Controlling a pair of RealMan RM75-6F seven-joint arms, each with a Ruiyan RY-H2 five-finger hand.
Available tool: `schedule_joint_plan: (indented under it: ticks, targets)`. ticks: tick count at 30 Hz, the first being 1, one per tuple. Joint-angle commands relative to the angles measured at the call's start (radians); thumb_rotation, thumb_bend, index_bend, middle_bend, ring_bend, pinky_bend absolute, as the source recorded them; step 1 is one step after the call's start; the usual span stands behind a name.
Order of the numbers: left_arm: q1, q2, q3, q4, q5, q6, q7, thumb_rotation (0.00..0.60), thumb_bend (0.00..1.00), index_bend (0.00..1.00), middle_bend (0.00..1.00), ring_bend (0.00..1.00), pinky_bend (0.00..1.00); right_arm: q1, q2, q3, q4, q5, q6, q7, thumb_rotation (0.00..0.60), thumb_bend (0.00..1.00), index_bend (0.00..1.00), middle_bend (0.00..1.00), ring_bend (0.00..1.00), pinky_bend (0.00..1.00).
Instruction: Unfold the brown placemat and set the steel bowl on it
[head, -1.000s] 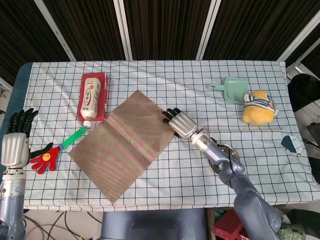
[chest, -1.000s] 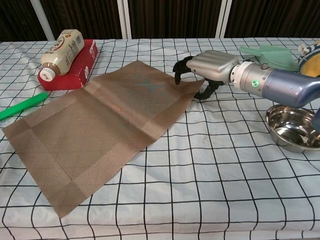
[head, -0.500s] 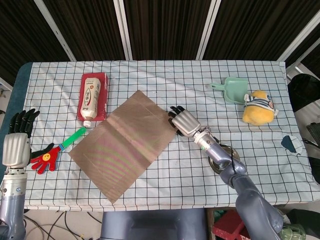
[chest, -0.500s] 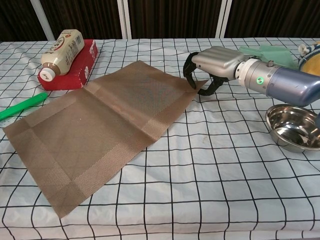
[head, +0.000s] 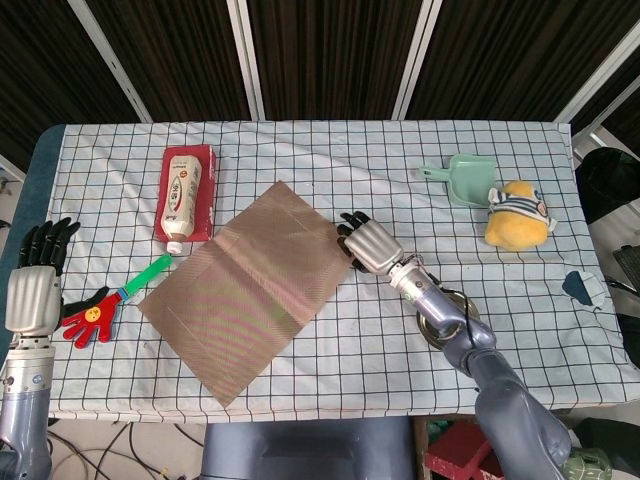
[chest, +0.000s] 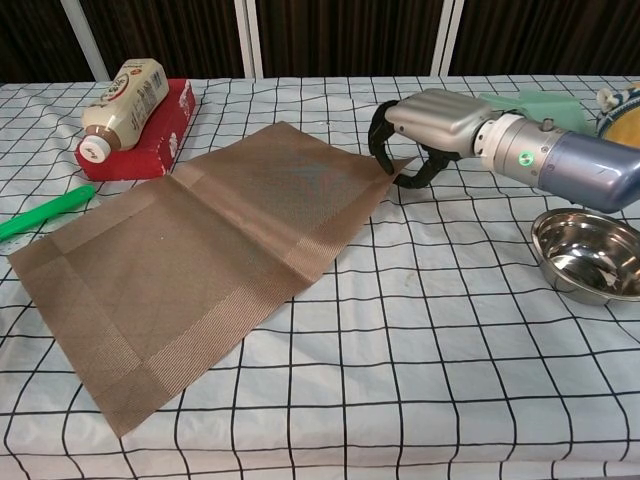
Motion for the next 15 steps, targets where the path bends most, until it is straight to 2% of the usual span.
schedule_joint_plan:
  ticks: [1, 10, 15]
  targets:
    - [0.000, 0.000, 0.001, -0.001, 0.001, -0.002, -0.001, 0.600, 0.06, 0.11, 0.07, 0.00, 0.00, -0.008, 0.010, -0.001, -0.012, -0.001, 0.019, -0.005, 0.600, 0.45, 0.64, 0.30, 0.12, 0.20]
    - [-0.003, 0.003, 0.009, -0.010, 0.016, -0.005, -0.007, 0.600, 0.06, 0.11, 0.07, 0.00, 0.00, -0.091, 0.071, 0.033, -0.121, 0.043, 0.104, -0.070, 0.600, 0.45, 0.64, 0.30, 0.12, 0.20]
    - [-0.001, 0.008, 0.021, -0.021, 0.040, 0.001, -0.010, 0.600, 0.06, 0.11, 0.06, 0.00, 0.00, -0.158, 0.127, 0.065, -0.250, 0.088, 0.148, -0.177, 0.600, 0.45, 0.64, 0.30, 0.12, 0.20]
